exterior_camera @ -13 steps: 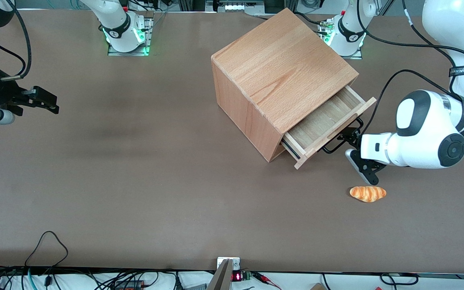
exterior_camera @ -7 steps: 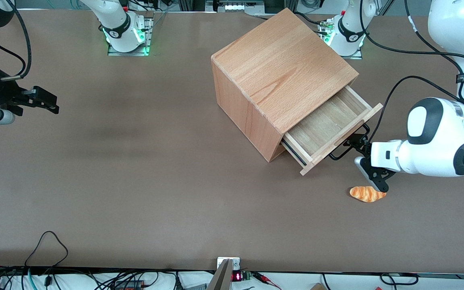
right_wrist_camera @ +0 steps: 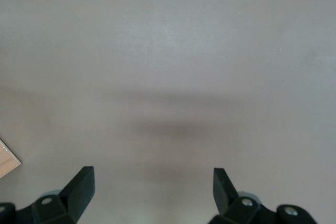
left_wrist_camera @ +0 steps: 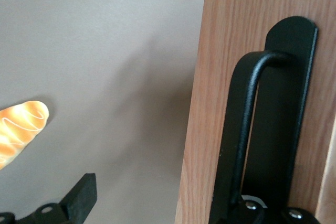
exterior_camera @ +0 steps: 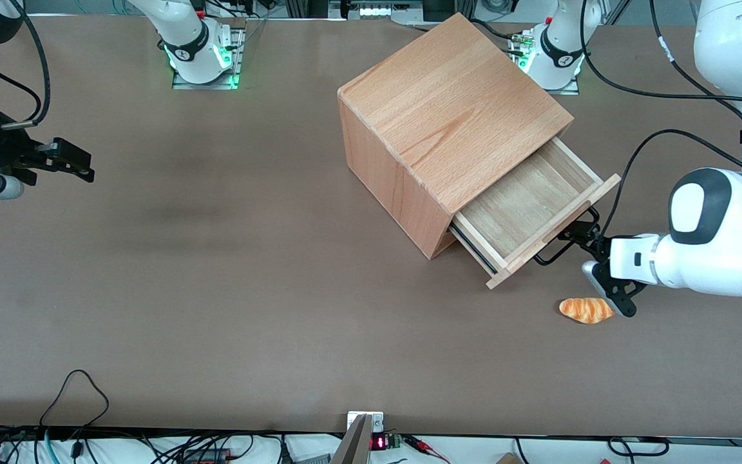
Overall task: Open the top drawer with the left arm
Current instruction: 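Pull the handle with the left gripper, sliding the drawer outward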
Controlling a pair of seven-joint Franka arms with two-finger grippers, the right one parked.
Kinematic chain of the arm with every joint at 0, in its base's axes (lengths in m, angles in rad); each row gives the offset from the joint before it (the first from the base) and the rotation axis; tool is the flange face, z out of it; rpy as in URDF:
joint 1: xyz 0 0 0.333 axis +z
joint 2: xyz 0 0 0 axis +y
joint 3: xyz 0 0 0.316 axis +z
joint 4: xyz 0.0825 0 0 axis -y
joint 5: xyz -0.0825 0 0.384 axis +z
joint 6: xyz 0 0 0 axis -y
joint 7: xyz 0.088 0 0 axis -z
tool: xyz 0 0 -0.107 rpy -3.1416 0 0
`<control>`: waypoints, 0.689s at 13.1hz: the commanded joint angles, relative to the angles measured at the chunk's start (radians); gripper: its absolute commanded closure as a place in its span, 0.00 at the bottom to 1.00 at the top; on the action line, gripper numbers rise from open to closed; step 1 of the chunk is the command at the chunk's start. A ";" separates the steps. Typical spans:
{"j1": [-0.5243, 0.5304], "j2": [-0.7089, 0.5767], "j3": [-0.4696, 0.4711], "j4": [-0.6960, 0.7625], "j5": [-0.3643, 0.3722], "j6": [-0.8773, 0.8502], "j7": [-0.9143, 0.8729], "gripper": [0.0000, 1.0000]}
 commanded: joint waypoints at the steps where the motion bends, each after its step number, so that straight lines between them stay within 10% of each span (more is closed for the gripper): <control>1: 0.015 0.039 -0.002 0.074 -0.010 -0.031 0.018 0.00; 9: 0.035 0.100 -0.002 0.171 -0.010 -0.056 0.017 0.00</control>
